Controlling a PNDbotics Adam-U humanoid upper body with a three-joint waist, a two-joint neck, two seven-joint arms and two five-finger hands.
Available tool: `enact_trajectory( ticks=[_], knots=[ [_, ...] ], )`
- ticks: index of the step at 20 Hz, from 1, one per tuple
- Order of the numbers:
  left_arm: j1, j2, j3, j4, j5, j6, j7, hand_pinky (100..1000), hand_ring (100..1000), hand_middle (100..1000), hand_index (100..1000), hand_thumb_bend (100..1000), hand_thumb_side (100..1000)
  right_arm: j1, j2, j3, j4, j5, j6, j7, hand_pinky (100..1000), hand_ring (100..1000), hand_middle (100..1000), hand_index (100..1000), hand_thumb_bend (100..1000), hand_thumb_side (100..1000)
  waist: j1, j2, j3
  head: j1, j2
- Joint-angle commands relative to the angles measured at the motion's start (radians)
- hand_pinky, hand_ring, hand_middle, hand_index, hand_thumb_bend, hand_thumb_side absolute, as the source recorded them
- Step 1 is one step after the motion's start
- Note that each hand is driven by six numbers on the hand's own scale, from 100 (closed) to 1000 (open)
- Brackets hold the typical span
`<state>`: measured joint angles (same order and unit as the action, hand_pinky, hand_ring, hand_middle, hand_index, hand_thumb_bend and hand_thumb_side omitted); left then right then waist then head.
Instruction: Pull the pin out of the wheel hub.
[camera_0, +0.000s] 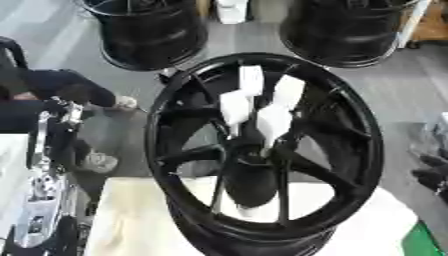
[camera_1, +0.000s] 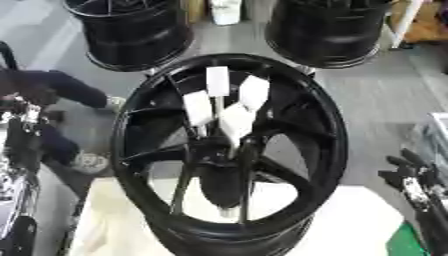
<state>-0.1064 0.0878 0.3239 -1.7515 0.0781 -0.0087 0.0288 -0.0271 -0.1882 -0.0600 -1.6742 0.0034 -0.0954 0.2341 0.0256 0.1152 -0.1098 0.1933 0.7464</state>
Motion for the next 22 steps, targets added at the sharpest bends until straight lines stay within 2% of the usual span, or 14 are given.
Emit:
enact_trajectory(
  ticks=[1, 6, 9, 10, 11, 12, 14, 15, 16, 17, 20, 22],
  knots=[
    [-0.011, 0.017, -0.002, -0.023, -0.001, -0.002, 0.003, 717, 798, 692, 750, 663, 573, -0.010, -0.006, 0.001, -0.010, -0.001, -0.003, -0.001, 885, 805, 868, 1000, 100, 757, -0.001, -0.016, 0.001, 0.002, 0.004],
    [-0.008, 0.018, -0.004, -0.021, -0.001, -0.002, 0.001, 716, 800, 693, 751, 661, 574, -0.038, -0.038, -0.023, -0.014, 0.010, -0.011, -0.012, 887, 813, 875, 1000, 100, 709, -0.002, -0.020, 0.002, 0.000, 0.009],
    [-0.001, 0.022, -0.005, -0.018, -0.001, -0.001, -0.002, 716, 800, 693, 751, 662, 574, -0.101, -0.103, -0.049, -0.029, 0.024, -0.028, -0.032, 883, 819, 881, 1000, 100, 608, -0.008, -0.027, 0.003, -0.002, 0.019],
    [0.002, 0.024, -0.006, -0.017, -0.002, 0.000, -0.003, 716, 801, 693, 751, 663, 570, -0.124, -0.127, -0.051, -0.045, 0.035, -0.040, -0.032, 881, 823, 884, 1000, 100, 710, -0.011, -0.030, 0.005, -0.004, 0.021],
    [0.005, 0.025, -0.008, -0.016, -0.002, 0.000, -0.004, 716, 801, 693, 751, 661, 575, -0.148, -0.152, -0.049, -0.066, 0.049, -0.053, -0.028, 878, 826, 885, 1000, 100, 535, -0.015, -0.034, 0.007, -0.007, 0.022],
    [0.008, 0.026, -0.010, -0.014, -0.002, 0.000, -0.007, 717, 801, 693, 751, 661, 575, -0.174, -0.178, -0.040, -0.089, 0.064, -0.068, -0.020, 876, 828, 887, 1000, 100, 519, -0.018, -0.038, 0.011, -0.011, 0.023],
    [0.012, 0.027, -0.013, -0.012, -0.003, 0.001, -0.010, 716, 802, 693, 751, 662, 575, -0.223, -0.227, -0.012, -0.133, 0.090, -0.097, 0.002, 871, 839, 894, 1000, 100, 475, -0.022, -0.043, 0.020, -0.020, 0.023],
    [0.015, 0.028, -0.015, -0.011, -0.003, 0.001, -0.013, 717, 803, 693, 751, 662, 576, -0.249, -0.252, 0.010, -0.154, 0.098, -0.112, 0.016, 869, 847, 900, 1000, 100, 420, -0.024, -0.046, 0.025, -0.024, 0.024],
    [0.016, 0.028, -0.016, -0.010, -0.003, 0.000, -0.014, 717, 803, 693, 751, 662, 576, -0.275, -0.279, 0.034, -0.163, 0.100, -0.125, 0.032, 869, 847, 900, 1000, 100, 420, -0.024, -0.047, 0.027, -0.026, 0.024],
    [0.018, 0.029, -0.019, -0.009, -0.003, 0.001, -0.016, 717, 803, 693, 751, 662, 576, -0.301, -0.305, 0.058, -0.169, 0.098, -0.137, 0.047, 868, 860, 910, 1000, 100, 364, -0.026, -0.049, 0.032, -0.032, 0.024],
    [0.019, 0.033, -0.029, -0.008, -0.003, 0.001, -0.027, 716, 804, 693, 751, 662, 576, -0.383, -0.387, 0.138, -0.151, 0.086, -0.184, 0.098, 878, 895, 939, 1000, 100, 350, -0.031, -0.052, 0.048, -0.060, 0.024],
    [0.019, 0.035, -0.035, -0.007, -0.003, 0.001, -0.033, 716, 805, 693, 751, 663, 576, -0.437, -0.440, 0.192, -0.112, 0.083, -0.217, 0.131, 886, 915, 959, 1000, 100, 394, -0.034, -0.051, 0.057, -0.076, 0.024]
  ],
)
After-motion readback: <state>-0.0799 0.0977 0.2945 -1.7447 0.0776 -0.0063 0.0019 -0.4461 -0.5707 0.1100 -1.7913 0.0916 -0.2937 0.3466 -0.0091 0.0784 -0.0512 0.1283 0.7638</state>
